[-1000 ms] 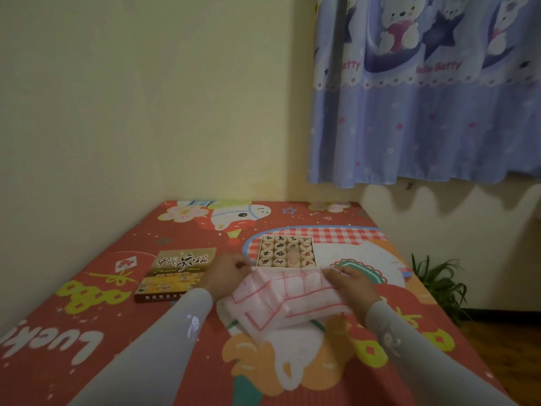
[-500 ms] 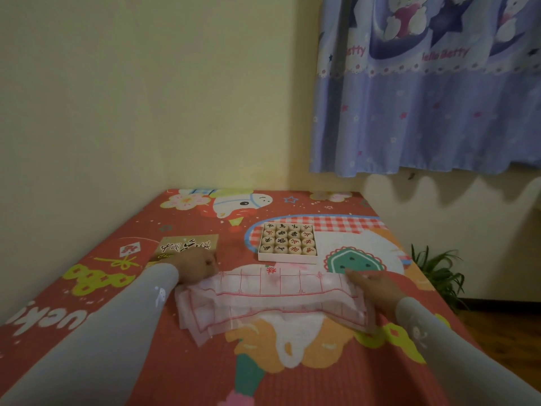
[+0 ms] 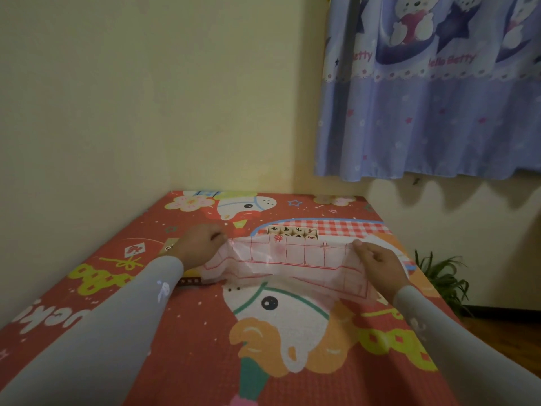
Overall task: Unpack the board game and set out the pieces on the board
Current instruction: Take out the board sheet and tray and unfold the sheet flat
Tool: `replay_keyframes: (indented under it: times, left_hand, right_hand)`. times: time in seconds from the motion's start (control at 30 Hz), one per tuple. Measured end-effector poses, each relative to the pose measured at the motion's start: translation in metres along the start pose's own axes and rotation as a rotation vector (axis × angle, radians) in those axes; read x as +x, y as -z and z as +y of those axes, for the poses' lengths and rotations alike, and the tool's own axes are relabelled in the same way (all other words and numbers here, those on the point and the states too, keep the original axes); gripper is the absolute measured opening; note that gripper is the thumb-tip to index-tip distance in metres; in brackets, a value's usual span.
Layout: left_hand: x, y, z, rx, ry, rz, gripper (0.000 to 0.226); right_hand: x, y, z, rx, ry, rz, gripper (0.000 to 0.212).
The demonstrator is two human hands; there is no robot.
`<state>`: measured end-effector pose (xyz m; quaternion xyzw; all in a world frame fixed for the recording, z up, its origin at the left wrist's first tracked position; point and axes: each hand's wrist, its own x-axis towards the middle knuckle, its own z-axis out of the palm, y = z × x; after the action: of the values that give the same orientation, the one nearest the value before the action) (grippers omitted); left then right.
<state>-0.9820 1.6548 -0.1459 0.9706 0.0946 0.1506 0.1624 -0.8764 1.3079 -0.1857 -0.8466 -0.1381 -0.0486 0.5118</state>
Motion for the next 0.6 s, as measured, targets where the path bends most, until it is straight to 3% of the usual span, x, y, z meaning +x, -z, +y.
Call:
replay_keyframes:
  times: [0.23, 0.33, 0.5, 0.6]
  left_hand:
    - [-0.002, 0.007, 0.005, 0.069, -0.001, -0.029, 0.027]
    - [-0.003, 0.008, 0.010, 0.030, 0.014, 0.019, 0.026]
    - [-0.008, 0.010, 0.016, -0.046, 0.030, 0.148, 0.022]
    - [-0.011, 0.008, 0.013, -0.012, -0.031, 0.101, 0.025]
  right_hand:
    - [-0.003, 0.000, -0.008, 0.035, -0.063, -0.090, 0.049]
    - [-0.001, 0.001, -0.010, 0.029, 0.015, 0.010, 0.036]
    - [0.004, 0.006, -0.008, -0.016, 0.156, 0.094, 0.040]
    - [-0.001, 0.010, -0.008, 0.020, 0.193, 0.106, 0.038]
